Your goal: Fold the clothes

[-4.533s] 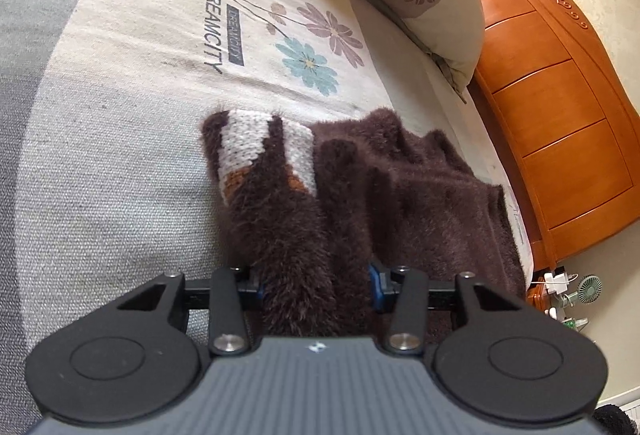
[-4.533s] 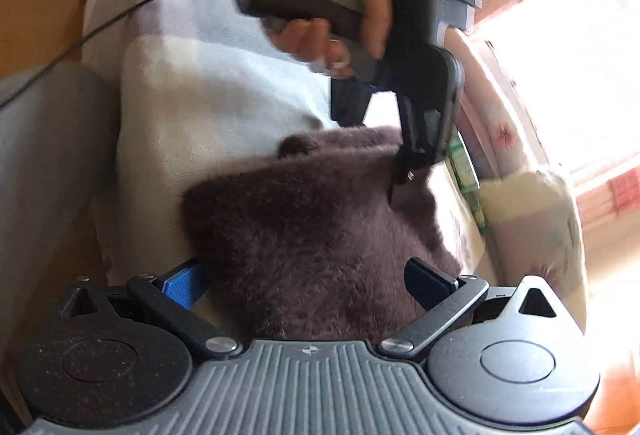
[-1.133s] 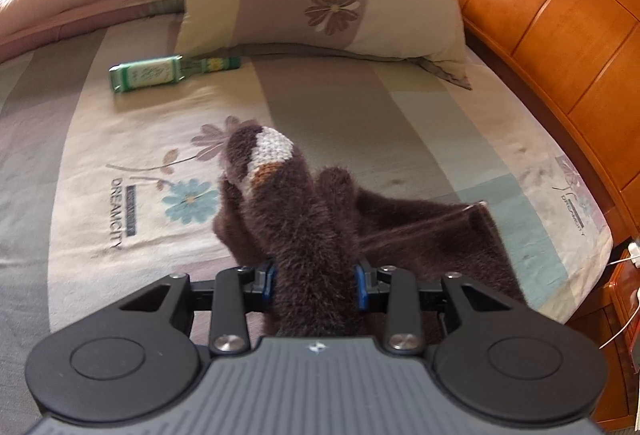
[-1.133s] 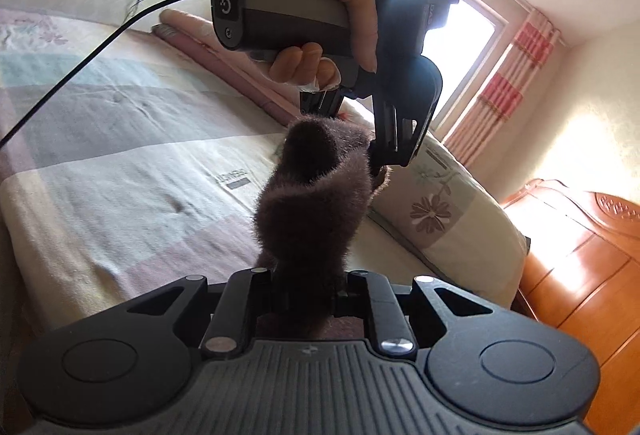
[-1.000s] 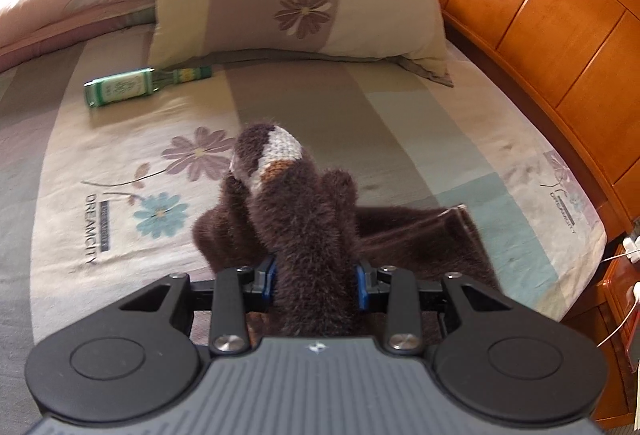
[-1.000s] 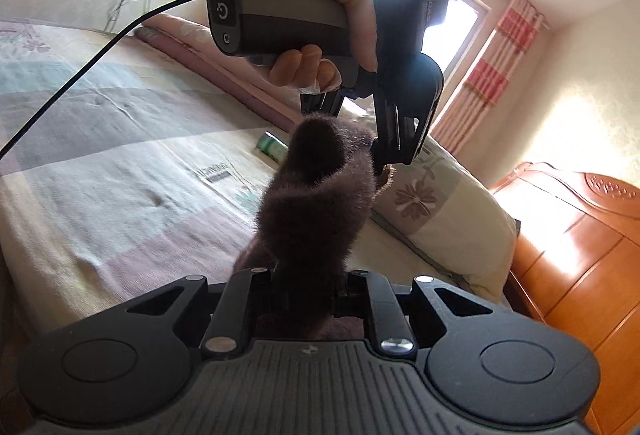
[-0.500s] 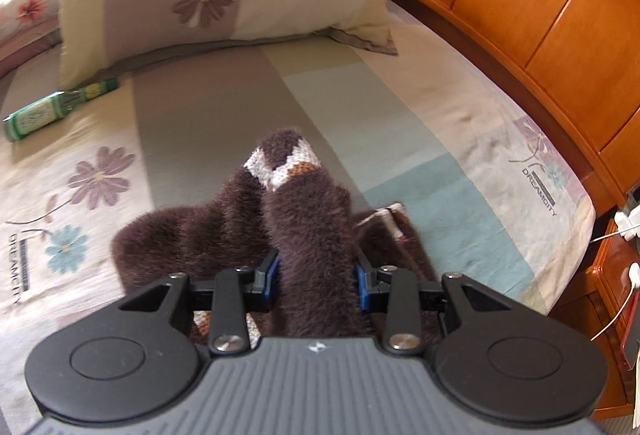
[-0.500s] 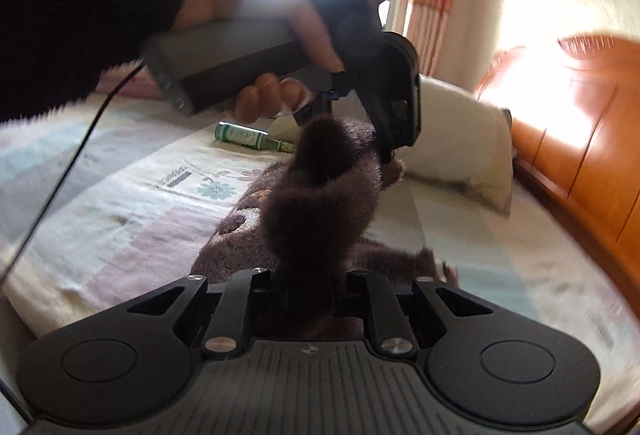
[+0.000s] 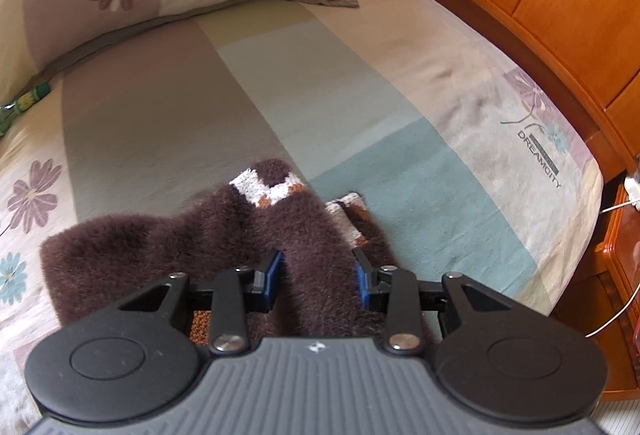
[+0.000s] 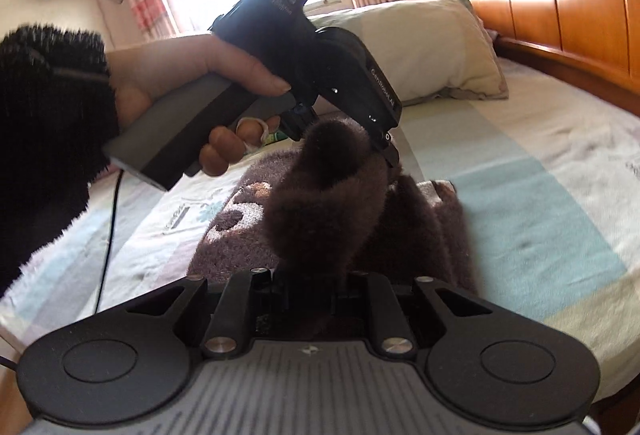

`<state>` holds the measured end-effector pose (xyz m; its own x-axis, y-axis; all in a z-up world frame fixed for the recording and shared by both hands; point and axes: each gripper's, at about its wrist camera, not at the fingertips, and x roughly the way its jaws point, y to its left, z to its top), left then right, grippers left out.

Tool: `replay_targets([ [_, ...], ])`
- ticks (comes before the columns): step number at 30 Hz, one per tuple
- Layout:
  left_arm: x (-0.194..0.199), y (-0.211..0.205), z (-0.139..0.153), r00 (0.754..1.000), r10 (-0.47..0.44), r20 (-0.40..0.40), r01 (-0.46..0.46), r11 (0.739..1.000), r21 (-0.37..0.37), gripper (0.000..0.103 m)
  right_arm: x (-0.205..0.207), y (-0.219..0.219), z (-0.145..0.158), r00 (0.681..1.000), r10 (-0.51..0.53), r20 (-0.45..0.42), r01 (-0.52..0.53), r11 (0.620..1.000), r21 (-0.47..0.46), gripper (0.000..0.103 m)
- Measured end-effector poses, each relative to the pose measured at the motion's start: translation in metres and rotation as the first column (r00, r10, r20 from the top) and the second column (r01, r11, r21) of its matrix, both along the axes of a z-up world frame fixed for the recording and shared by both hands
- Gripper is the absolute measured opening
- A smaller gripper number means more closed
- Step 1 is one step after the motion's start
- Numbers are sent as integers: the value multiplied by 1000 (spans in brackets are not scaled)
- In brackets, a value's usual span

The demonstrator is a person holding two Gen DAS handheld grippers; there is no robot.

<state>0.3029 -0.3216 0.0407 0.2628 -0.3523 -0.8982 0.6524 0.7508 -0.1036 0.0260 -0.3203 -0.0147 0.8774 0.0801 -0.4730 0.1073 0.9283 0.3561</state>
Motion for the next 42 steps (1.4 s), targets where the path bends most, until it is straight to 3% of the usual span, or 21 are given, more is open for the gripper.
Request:
replay_targets([
  [12, -9, -36, -11, 998, -66, 9, 66, 998, -15, 34, -14, -24, -9, 999, -37, -7, 37, 996, 79, 19],
  [15, -8, -40, -22, 998, -56, 10, 56, 998, -16, 34, -13, -34, -21, 999, -38, -28, 42, 989, 144, 19],
  [22, -4, -44, -31, 999, -32, -5, 32, 996, -79, 36, -18, -50, -41, 997, -50, -61, 66, 955, 289, 20],
  [25, -1, -40, -23, 1000, -16, -23, 13, 990, -144, 42, -15, -51, -45, 995, -48, -87, 74, 945, 317, 26],
  [28, -1, -29, -1, 997, -48, -54, 30, 955, -294, 47, -15, -53, -48, 993, -49, -108, 81, 944, 321, 31],
  [30, -6, -19, 17, 996, -87, -38, 69, 941, -331, 55, -16, -55, -49, 992, -53, -114, 88, 941, 326, 39],
  [36, -21, 50, 41, 992, -124, 15, 122, 942, -313, 65, -31, -78, -35, 994, -79, -72, 98, 942, 321, 68],
  [40, -27, 112, 29, 997, -74, 18, 76, 953, -293, 66, -28, -98, -27, 997, -57, -61, 75, 929, 364, 69],
  [42, -31, 141, 20, 999, -52, -9, 46, 944, -326, 66, -21, -110, -24, 998, -27, -51, 46, 908, 416, 71],
])
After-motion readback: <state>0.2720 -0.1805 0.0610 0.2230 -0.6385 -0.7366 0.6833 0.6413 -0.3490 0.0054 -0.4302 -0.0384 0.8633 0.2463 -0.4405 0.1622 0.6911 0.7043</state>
